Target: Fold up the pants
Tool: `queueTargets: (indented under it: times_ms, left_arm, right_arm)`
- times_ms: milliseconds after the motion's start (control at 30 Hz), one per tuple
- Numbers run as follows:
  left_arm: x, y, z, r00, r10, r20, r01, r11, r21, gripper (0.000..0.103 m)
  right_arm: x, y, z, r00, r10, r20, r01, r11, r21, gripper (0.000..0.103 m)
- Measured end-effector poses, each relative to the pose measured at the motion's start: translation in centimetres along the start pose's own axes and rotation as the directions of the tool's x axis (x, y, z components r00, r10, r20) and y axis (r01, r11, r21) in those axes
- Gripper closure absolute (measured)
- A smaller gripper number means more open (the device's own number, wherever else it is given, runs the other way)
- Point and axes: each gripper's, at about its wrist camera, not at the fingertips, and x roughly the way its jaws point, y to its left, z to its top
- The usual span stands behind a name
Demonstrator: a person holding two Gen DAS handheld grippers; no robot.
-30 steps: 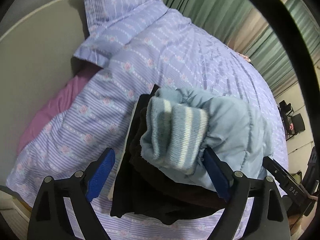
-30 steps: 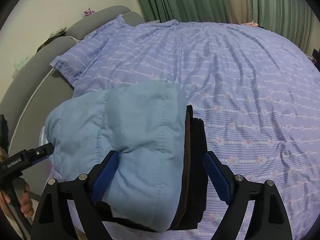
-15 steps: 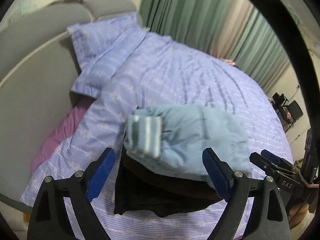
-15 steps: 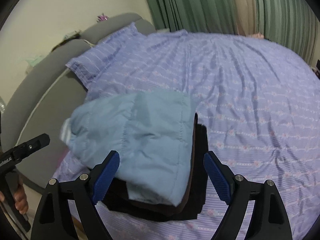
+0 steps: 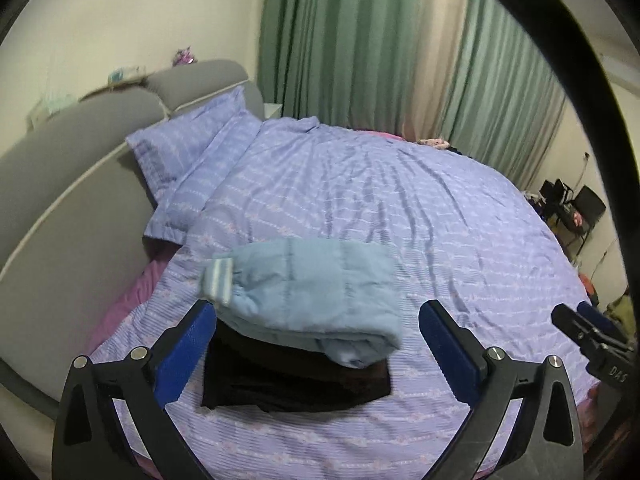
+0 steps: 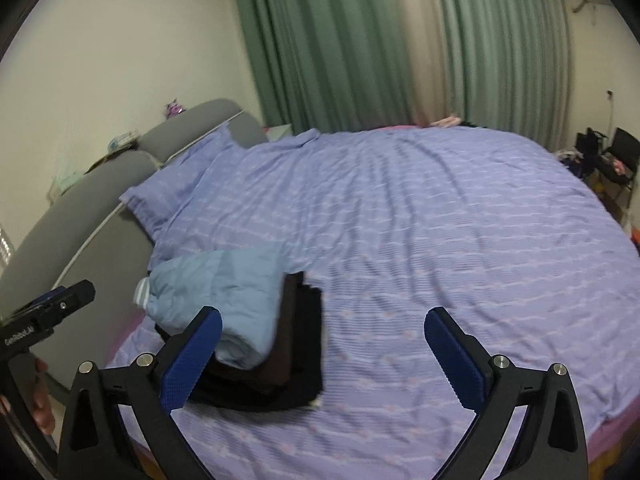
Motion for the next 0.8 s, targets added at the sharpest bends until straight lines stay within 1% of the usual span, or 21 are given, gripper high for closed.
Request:
queueTargets:
  times_ms: [167,200,367,500,600,700,800]
  left_arm:
    - [-2.5,-6.1,-1.0,0.999,-0.01,0.031,0.008,0.997,0.072,0.0]
    - [-3.0,-7.9,-1.4,0.999,-0.018,0.038,0.014,0.996,0.089,0.0]
    - [-4.9,-14.3,-3.1,0.997,-0.048,0.057,0.041,0.993,0.115,0.0]
    - [-6.1,-18.5,-4.7,0.997,-0.051,0.061,0.043,0.991,0.123,0.0]
    - [-7.1,-21.6,-5.9,0.997,-0.039,0.065,0.031,0.991,0.13,0.0]
    - [-8.4,-24.2,-7.3,0.997,-0.023,0.074,0.014,0.993,0.115,0.0]
    - [-9.6,-26.4,-8.5,0.997,-0.022,0.071,0.016,0.996,0.089,0.0]
  right_arm:
    - [-4.9,-4.6,-0.5,0.999,-0.045,0.017,0.045,0.999,-0.01,0.001]
    - [-5.6,-5.4,-0.6,0.999,-0.048,0.018,0.048,0.999,-0.014,0.001]
    - [-9.8,-9.9,-1.0,0.997,-0.058,0.045,0.06,0.997,-0.042,0.001]
    - [-12.3,-13.1,-1.6,0.996,-0.061,0.071,0.066,0.995,-0.078,0.001]
    - [-14.0,-15.9,-2.2,0.996,-0.049,0.072,0.055,0.995,-0.081,0.001]
    - [-15.4,-18.6,-2.8,0.997,-0.034,0.067,0.04,0.996,-0.083,0.001]
    - [-16.9,-20.5,-3.6,0.998,-0.022,0.06,0.028,0.996,-0.09,0.001]
